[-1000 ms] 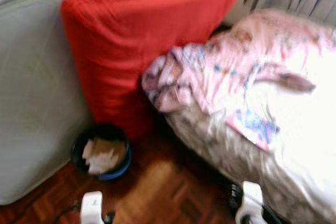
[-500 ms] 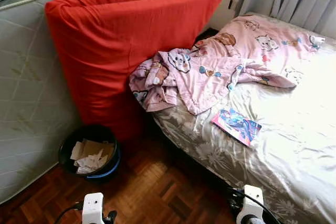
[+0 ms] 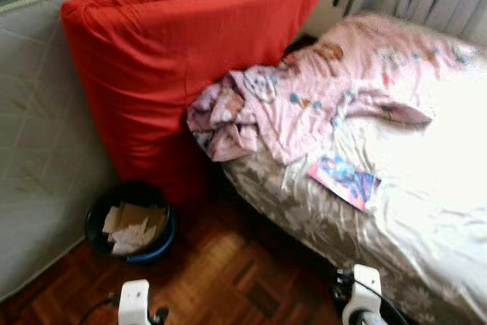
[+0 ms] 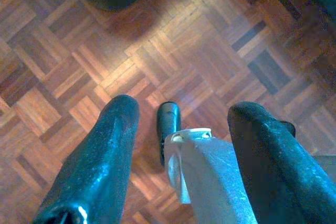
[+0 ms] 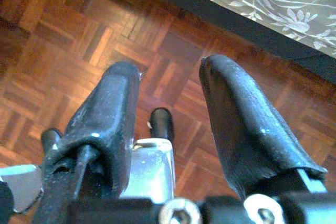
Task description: Clean up the room
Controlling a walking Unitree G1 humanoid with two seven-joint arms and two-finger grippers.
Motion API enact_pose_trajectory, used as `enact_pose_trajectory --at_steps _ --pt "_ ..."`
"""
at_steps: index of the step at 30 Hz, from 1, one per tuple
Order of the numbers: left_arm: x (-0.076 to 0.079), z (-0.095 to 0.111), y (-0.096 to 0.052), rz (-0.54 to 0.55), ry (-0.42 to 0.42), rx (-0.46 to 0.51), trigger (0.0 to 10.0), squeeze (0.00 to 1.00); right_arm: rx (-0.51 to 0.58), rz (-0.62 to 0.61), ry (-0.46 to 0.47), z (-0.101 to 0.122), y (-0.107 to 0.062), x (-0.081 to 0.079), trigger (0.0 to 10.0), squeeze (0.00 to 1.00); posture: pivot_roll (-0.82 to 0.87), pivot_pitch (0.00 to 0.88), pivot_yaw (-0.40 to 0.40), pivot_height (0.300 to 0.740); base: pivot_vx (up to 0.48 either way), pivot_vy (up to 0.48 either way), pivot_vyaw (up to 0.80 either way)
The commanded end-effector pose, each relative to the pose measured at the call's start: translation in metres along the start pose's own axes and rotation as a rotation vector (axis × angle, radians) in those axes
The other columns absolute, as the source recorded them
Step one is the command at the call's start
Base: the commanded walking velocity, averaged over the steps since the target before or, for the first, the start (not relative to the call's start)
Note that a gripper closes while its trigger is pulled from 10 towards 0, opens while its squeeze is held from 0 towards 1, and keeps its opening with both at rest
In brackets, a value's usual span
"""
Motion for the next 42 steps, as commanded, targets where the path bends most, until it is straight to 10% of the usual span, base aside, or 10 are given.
enact_pose_trajectory --at_steps 1,42 --pt "0.0061 0.0166 0.0071 -0.007 0.074 -0.043 10.0 0.00 -0.035 0.017 -0.063 0.0326 0.0066 0.0143 10.0 0.00 0.06 0.000 -0.021 0.740 0.000 0.000 -0.78" --pt "0.0065 0.0198 0.0079 0.002 0.049 -0.032 10.0 0.00 -0.015 0.003 -0.019 0.0370 0.0072 0.0144 10.0 0.00 0.06 0.025 -0.027 0.740 0.222 0.000 -0.17"
Point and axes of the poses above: a point about 5 cm out from each wrist's last joint towards the gripper, its own y axis pointing out of the wrist towards the gripper, its own z axis along the axis of the wrist's last joint, x = y × z, the point moved 2 cm from there along y, pointing out of the wrist towards the gripper, and after that the axes turned 7 degrees about -y, right-handed, at the moved point
